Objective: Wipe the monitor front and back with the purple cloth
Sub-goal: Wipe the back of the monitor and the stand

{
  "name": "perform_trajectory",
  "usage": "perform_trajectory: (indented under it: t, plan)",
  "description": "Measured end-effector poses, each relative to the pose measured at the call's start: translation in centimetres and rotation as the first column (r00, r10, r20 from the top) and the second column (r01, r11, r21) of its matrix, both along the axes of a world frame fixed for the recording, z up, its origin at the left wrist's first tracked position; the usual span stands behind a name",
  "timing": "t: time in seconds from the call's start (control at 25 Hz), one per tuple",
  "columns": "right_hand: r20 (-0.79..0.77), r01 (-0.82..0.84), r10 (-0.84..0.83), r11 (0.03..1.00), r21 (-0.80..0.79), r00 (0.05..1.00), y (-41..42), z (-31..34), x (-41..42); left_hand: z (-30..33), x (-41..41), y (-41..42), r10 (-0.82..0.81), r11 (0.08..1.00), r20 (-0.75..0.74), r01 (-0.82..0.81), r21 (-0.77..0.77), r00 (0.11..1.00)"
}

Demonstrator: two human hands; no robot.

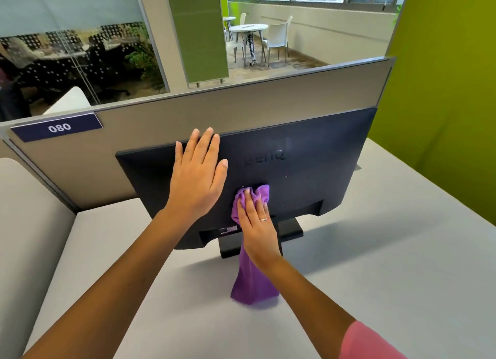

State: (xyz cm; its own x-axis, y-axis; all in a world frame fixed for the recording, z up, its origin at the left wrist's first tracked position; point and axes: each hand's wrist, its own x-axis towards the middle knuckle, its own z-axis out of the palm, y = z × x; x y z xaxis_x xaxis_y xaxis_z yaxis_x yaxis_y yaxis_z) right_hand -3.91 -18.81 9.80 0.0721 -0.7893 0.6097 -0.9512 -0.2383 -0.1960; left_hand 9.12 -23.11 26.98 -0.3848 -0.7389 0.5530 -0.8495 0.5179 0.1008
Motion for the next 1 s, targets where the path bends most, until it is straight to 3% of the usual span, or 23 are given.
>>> perform_trajectory:
  t: [0.12,0.28,0.44,0.56,0.8,0.88,0.92,1.0]
  plan:
    - [0.041,0.043,-0.043,0.999,-0.003,0.998,0.1,-0.4,-1.2,0.4,-2.9,0.2,-0.045,0.999,0.029,0.045,0.003,0.999]
    - [0.352,0.191,-0.190,0.981,0.031,0.916,0.2,0.5,-2.1,0.6,-7.0,0.2,-0.086,0.996,0.084,0.087,-0.002,0.993]
    - [0.677,0.243,-0.212,0.969,0.050,0.704,-0.6,2.7,-5.8,0.3,-10.6,0.0,-0.092,0.995,0.122,0.095,-0.018,0.988]
    - [0.813,0.293,-0.203,0.955,0.042,0.545,-1.4,5.0,-10.2,0.2,-13.4,-0.2,-0.088,0.995,0.149,0.094,-0.040,0.985]
    - [0.711,0.349,-0.156,0.928,-0.133,0.686,-4.0,9.5,-17.4,0.7,-18.2,-0.7,-0.053,0.995,0.166,0.067,-0.079,0.985]
    - [0.725,0.313,-0.136,0.943,-0.115,0.675,-4.3,8.6,-18.7,0.9,-19.3,-0.8,-0.033,0.995,0.168,0.049,-0.088,0.985]
    - [0.777,0.305,-0.155,0.951,-0.049,0.610,-4.2,7.6,-19.2,0.9,-19.7,-0.8,-0.025,0.995,0.162,0.040,-0.092,0.987]
    - [0.897,0.288,-0.282,0.939,0.187,0.340,-3.7,5.2,-19.9,1.1,-20.0,-0.7,-0.019,0.995,0.133,0.032,-0.098,0.991]
